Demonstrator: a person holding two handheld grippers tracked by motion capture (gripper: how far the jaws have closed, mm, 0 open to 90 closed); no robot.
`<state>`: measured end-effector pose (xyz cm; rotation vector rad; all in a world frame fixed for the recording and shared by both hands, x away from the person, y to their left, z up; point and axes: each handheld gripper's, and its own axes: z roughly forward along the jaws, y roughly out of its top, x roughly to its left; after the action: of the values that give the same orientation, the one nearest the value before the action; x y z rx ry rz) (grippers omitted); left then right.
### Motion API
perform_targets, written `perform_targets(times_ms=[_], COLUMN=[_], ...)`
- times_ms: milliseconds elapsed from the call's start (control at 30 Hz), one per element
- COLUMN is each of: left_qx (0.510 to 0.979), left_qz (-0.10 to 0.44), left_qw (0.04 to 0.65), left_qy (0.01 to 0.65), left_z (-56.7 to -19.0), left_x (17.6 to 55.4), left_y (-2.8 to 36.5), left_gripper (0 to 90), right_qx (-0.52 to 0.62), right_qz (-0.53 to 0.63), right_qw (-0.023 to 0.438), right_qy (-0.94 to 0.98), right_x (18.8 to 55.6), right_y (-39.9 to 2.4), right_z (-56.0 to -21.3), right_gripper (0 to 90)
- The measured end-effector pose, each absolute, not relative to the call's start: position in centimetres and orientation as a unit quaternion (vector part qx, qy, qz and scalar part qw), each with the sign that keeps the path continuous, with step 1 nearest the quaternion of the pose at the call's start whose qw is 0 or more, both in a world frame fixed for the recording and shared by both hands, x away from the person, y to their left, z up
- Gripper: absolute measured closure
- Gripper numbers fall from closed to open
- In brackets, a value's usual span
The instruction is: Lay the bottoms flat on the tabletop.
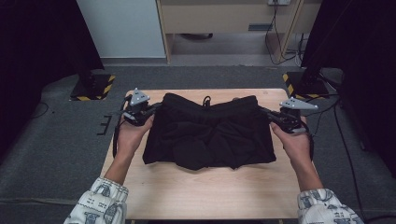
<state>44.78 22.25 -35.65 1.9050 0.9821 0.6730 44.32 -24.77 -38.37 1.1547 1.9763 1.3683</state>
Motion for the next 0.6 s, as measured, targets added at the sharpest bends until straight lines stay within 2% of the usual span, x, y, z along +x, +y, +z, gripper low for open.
perform_targets(times_ms=[600], left_qx=[0.751], left_qz=[0.273], left_qw=[0.456], left_qy=[0.392], left_z=[-33.7], left_x=[44.6], left_y=[22.8], left_gripper=[88.9], right_qx=[0.405], right_qz=[0.503], right_qw=[0.256], right_qy=[0.719], right_x=[43.9], right_y=[-25.0], right_z=[-34.6], right_gripper=[89.0])
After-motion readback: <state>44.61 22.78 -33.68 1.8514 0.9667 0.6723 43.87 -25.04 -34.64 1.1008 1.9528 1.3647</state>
